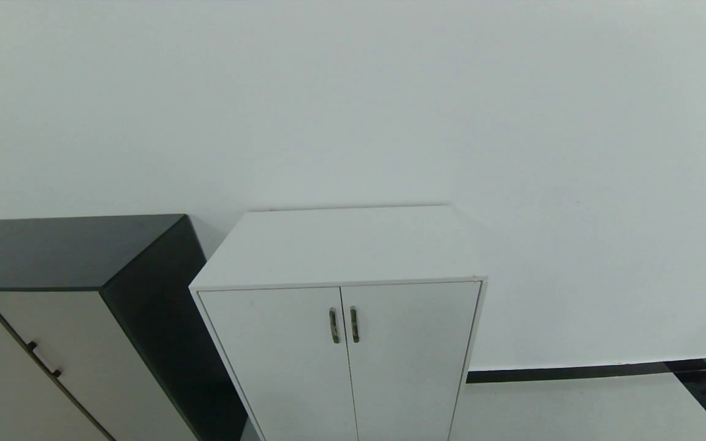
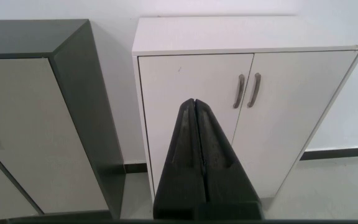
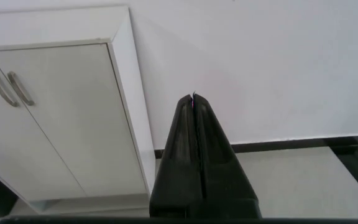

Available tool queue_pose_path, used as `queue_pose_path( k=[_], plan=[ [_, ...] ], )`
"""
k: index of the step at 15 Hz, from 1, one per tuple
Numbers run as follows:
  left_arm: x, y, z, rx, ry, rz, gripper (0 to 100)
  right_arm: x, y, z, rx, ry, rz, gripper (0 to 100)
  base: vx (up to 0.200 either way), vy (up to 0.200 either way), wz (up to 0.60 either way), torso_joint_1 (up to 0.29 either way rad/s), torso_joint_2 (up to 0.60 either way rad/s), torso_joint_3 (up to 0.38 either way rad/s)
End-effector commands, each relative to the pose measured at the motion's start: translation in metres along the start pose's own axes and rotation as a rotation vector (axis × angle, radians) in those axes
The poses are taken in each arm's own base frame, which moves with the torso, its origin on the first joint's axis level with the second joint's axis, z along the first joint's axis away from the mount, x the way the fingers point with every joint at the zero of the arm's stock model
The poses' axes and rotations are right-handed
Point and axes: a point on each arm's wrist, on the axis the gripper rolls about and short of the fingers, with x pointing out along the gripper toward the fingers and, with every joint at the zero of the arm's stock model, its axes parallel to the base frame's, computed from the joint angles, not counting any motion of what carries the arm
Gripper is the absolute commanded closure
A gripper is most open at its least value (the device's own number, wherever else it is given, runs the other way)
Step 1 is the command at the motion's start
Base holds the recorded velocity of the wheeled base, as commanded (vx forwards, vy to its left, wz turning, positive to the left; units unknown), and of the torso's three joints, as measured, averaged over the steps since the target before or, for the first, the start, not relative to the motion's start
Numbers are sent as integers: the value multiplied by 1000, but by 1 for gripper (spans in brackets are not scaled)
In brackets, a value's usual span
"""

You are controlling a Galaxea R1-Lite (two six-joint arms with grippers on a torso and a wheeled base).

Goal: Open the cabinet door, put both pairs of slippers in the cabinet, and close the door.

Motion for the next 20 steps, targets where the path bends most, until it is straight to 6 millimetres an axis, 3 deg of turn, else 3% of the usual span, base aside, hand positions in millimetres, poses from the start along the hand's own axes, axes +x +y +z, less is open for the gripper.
queue_pose_path(
  k=[1, 20],
  plan=[
    [0, 0, 0, 1, 1, 0, 100, -2, 0, 0, 3, -20, 1, 100, 0, 0, 0, 0, 0, 0],
    [0, 0, 0, 3, 3, -1, 100, -2, 0, -1, 0, -18, 3, 100, 0, 0, 0, 0, 0, 0]
  ],
)
